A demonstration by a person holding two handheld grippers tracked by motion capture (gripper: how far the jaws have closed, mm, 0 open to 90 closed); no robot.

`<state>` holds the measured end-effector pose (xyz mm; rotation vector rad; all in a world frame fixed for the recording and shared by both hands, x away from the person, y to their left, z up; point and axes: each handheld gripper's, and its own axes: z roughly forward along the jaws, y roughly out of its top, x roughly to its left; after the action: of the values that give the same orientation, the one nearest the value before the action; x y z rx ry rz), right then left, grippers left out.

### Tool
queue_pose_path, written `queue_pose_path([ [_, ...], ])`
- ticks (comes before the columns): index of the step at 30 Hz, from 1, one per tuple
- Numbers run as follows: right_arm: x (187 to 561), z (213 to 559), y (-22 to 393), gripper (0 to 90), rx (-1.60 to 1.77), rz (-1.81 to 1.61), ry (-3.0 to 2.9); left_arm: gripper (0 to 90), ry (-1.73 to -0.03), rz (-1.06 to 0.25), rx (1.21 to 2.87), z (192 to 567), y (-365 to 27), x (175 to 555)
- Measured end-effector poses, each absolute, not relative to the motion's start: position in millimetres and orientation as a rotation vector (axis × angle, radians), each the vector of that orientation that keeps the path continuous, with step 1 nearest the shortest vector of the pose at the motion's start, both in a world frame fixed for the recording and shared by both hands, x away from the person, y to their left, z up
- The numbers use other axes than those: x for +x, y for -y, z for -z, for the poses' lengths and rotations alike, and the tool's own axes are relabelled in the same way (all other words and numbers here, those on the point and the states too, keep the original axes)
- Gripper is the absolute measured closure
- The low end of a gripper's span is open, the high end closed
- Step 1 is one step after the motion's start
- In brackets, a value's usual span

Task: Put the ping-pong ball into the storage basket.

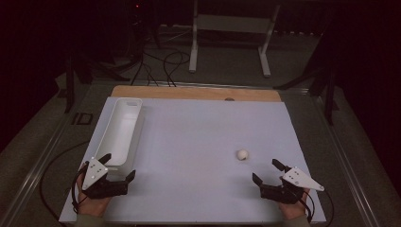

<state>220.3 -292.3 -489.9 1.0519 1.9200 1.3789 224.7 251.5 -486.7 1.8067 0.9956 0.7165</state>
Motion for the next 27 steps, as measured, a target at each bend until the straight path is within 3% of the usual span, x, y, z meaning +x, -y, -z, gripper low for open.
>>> queue_pose_path([
  [27, 226.0, 482.3, 292.0, 7.3, 1.120, -1.347, -1.938, 0.0, -0.981, -0.733, 1.792, 491.8, -249.3, 227.2],
])
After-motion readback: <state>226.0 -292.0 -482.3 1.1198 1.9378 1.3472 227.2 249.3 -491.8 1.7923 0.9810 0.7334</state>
